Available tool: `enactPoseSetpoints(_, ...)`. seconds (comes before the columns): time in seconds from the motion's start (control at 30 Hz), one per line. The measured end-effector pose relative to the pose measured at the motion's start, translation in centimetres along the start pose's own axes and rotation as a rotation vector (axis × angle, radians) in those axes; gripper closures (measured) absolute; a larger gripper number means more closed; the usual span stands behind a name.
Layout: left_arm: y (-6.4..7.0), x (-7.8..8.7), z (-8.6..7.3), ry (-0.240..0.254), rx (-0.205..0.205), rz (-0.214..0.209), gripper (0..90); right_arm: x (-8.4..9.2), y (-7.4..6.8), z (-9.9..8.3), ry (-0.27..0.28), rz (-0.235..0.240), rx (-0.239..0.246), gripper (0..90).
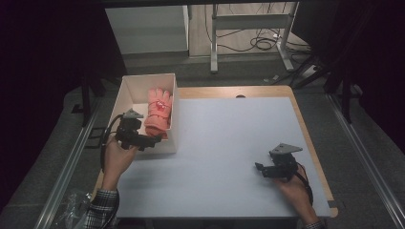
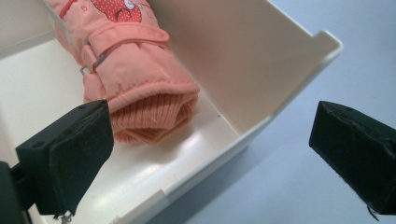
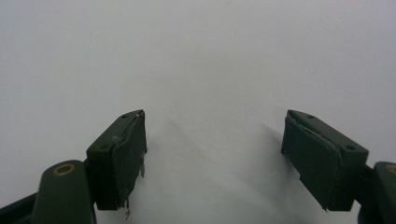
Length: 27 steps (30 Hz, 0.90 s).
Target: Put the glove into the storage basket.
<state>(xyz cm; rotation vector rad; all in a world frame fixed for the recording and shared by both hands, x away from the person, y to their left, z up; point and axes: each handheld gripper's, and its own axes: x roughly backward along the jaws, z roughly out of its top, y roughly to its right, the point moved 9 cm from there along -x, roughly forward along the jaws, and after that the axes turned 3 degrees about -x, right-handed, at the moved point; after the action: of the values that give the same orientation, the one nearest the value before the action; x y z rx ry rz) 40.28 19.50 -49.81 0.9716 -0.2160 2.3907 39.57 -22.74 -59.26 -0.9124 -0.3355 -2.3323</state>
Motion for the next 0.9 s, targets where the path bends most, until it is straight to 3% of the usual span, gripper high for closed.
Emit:
enactPoseSetpoints(0.23,1.2,0.4,-1.0,0.041,0.018,-0.062,0.0,0.0,0.0,0.0,0.001,-0.001,0.000,22.1)
enactPoseSetpoints(0.53,2.5,0.6,-2.4,0.042,-0.017,-0.066,0.0,0.0,0.0,0.0,0.000,-0.002,0.000,21.9)
enactPoseSetpoints(0.9,4.6,0.4,-3.1,0.058,-0.041,-0.111,0.1,0.0,0.0,0.0,0.000,-0.003,0.000,21.8)
